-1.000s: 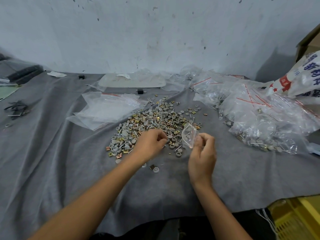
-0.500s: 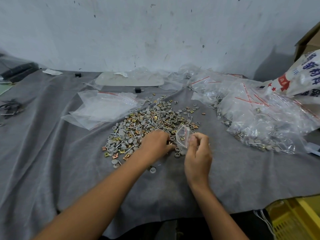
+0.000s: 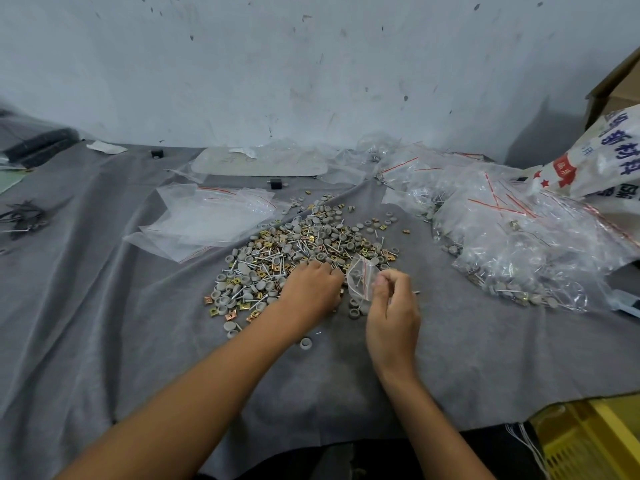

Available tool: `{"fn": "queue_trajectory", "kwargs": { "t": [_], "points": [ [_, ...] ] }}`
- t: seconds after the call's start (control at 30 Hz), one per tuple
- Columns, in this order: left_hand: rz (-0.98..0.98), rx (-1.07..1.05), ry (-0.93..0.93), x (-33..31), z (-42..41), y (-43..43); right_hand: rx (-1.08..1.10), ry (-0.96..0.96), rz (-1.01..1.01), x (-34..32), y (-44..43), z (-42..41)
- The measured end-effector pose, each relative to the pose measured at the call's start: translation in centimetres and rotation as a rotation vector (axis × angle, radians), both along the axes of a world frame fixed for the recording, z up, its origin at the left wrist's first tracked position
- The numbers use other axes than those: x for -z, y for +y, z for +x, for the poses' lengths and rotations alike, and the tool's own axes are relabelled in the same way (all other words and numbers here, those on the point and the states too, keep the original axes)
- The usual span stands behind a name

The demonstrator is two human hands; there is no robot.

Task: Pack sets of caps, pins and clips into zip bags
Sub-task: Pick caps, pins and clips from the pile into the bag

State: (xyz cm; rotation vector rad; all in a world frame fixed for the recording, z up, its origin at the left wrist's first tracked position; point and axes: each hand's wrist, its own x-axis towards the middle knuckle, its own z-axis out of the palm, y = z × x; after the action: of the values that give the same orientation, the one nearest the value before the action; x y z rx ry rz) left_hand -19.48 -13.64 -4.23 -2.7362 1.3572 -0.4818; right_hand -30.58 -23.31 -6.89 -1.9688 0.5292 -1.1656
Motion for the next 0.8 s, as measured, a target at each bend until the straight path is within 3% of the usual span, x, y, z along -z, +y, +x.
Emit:
{"fn": "queue_trajectory", "kwargs": {
  "t": [0.53,0.8],
  "points": [
    [0.001,0.065,-0.014,0.3,-0.4,0.9,0.008,0.018,-0.031,-0.2,0.2,-0.1],
    [-0.219,-0.064,0.597,-0.9,0.3,3.2,0.004,0.028,-0.04,-0.1,0.2,0.0]
  ]
}}
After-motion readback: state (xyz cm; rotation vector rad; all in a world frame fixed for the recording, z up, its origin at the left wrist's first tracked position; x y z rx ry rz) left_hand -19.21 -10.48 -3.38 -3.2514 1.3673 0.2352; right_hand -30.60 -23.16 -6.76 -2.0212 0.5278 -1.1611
